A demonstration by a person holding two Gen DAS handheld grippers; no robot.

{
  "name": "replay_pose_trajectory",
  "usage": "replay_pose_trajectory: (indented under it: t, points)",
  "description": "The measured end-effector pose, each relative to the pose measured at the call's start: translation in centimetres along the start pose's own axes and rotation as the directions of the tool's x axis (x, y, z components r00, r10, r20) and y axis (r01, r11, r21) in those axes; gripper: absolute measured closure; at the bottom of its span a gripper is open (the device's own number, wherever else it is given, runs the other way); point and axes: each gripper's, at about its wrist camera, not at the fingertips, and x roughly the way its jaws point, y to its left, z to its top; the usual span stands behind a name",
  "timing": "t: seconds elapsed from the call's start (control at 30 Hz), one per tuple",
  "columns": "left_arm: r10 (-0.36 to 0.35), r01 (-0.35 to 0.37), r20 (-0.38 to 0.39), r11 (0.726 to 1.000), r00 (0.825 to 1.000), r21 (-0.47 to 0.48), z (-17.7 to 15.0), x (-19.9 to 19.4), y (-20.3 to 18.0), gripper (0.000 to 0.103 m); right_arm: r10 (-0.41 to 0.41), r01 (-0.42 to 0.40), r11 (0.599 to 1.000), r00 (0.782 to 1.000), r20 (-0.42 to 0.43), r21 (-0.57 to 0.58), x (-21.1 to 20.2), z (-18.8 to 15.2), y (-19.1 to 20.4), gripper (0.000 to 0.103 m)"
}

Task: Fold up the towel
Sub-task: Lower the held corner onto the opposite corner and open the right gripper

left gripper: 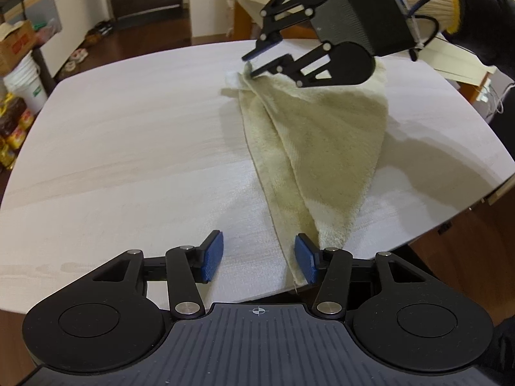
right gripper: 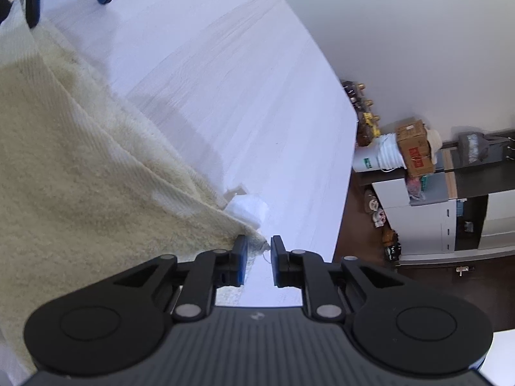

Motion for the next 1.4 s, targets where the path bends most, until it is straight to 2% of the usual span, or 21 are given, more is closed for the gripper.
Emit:
replay_pose_trajectory:
  t: [0.17, 0.33, 0.57, 0.73, 0.8, 0.83, 0.9, 1.07, 1.2, 1.3, 1.4]
  points:
    - [0.01, -0.01, -0.004, 1.0, 1.0, 0.005, 0.0, -0.1, -0.2, 0.046, -0.074, 0.074, 0.996, 0.997, 0.005, 0.055, -2.0, -0.6, 0.1, 0.085]
    - [0.021, -0.021, 0.003, 1.0, 1.0, 0.011, -0.2, -0.2, -0.5, 0.044, -0.129, 0.131, 0.976, 0.991, -0.025, 0.173, -4.8, -0.8, 0.8, 0.081]
    - [0.03, -0.03, 0.013, 0.999, 0.999, 0.017, -0.4, -0.1, -0.6, 0.043, -0.182, 0.187, 0.912, 0.982, -0.048, 0.365, -11.5, 0.5, 3.5, 0.074]
    - [0.036, -0.036, 0.024, 0.999, 0.999, 0.016, -0.5, 0.0, -0.6, 0.041, -0.216, 0.208, 0.822, 0.975, -0.047, 0.53, -16.0, 1.7, 5.5, 0.07]
    - [0.041, -0.042, 0.028, 0.999, 0.999, 0.014, -0.6, 0.0, -0.5, 0.036, -0.231, 0.215, 0.765, 0.971, -0.052, 0.607, -17.4, 2.7, 6.7, 0.068]
    - [0.044, -0.044, 0.03, 0.999, 0.999, 0.012, -0.6, -0.1, -0.5, 0.036, -0.235, 0.216, 0.754, 0.971, -0.052, 0.621, -18.0, 2.7, 6.9, 0.067]
    - [0.045, -0.045, 0.031, 0.999, 0.999, 0.013, -0.6, -0.1, -0.5, 0.035, -0.232, 0.201, 0.692, 0.971, -0.05, 0.694, -19.2, 3.6, 8.1, 0.063]
    - [0.036, -0.037, 0.036, 0.999, 0.999, 0.026, -0.5, 0.0, -0.3, 0.035, -0.222, 0.182, 0.593, 0.973, -0.057, 0.784, -21.8, 4.7, 10.9, 0.061]
    - [0.04, -0.042, 0.054, 0.998, 0.998, 0.037, -0.3, -0.3, 0.3, 0.035, -0.218, 0.172, 0.529, 0.974, -0.063, 0.831, -23.7, 4.7, 11.5, 0.059]
    - [0.034, -0.038, 0.078, 0.998, 0.996, 0.04, 0.4, -1.0, 1.0, 0.034, -0.219, 0.167, 0.5, 0.974, -0.063, 0.85, -24.3, 4.8, 11.5, 0.057]
    - [0.041, -0.053, 0.125, 0.994, 0.991, 0.094, 2.2, -1.4, 1.5, 0.03, -0.217, 0.156, 0.483, 0.975, -0.054, 0.862, -24.4, 5.1, 11.5, 0.056]
